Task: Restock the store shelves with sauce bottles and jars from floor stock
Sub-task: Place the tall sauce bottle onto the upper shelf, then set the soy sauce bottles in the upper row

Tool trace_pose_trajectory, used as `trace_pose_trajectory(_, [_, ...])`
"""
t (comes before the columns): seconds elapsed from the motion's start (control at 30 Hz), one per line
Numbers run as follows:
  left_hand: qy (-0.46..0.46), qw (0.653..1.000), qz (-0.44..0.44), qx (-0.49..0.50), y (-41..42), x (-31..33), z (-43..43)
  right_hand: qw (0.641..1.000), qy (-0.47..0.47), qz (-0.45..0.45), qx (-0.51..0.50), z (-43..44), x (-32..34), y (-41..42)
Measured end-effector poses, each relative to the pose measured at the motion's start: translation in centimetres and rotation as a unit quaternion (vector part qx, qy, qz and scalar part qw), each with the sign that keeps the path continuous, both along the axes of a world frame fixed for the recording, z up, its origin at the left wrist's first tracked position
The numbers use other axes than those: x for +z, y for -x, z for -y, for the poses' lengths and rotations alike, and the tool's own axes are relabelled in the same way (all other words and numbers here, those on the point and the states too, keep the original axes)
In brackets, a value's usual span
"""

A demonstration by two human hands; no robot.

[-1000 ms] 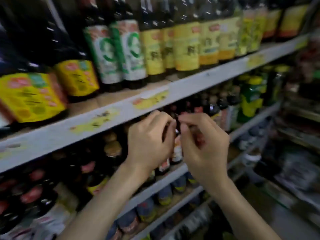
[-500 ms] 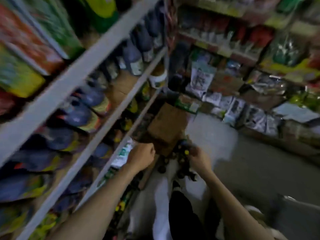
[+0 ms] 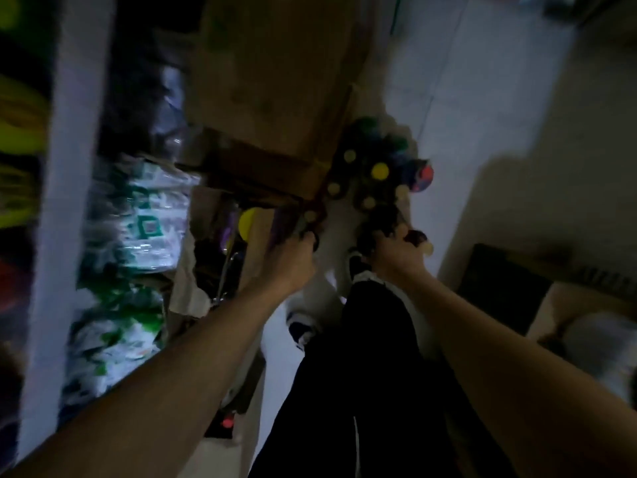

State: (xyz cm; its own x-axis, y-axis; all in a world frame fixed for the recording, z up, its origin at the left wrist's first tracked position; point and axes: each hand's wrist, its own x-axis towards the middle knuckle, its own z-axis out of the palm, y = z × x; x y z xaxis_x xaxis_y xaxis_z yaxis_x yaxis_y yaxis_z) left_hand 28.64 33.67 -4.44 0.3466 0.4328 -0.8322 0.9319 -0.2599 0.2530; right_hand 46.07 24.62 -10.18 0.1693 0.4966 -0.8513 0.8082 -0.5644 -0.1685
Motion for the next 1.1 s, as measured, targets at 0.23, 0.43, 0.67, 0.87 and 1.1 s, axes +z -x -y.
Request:
trace_pose_trajectory(0.23, [-0.029,0.997,0.004,-0.072,-0.8,-12.4,5.2,0.986,-0.099,0.087,0.101,2.7,-12.9,3.2])
trace_pose_trajectory(0.43, [-0.008,0.993,0.111,0.043,0.7,-16.3,6.8,0.969,-0.188,0.09,0.134,1.5,-10.5,1.8])
trace_pose_trajectory(0.67, [0.117,0.941,0.266,0.175,-2.0,-13.3,4.5,0.973,-0.212,-0.09,0.018,-2.0,-0.4,-1.7])
trace_pose_trajectory(0.87, [0.144,0.929,0.289,0.179,-2.9,-11.5,1.0,0.847,-0.22,-0.274,-0.399,-0.2,-0.4,-3.0])
trace_pose_trajectory(1.1, [0.162,0.89,0.287,0.316,-1.6,-12.0,-0.3,0.935,-0.216,0.081,-0.27,2.4,-8.6,-1.7])
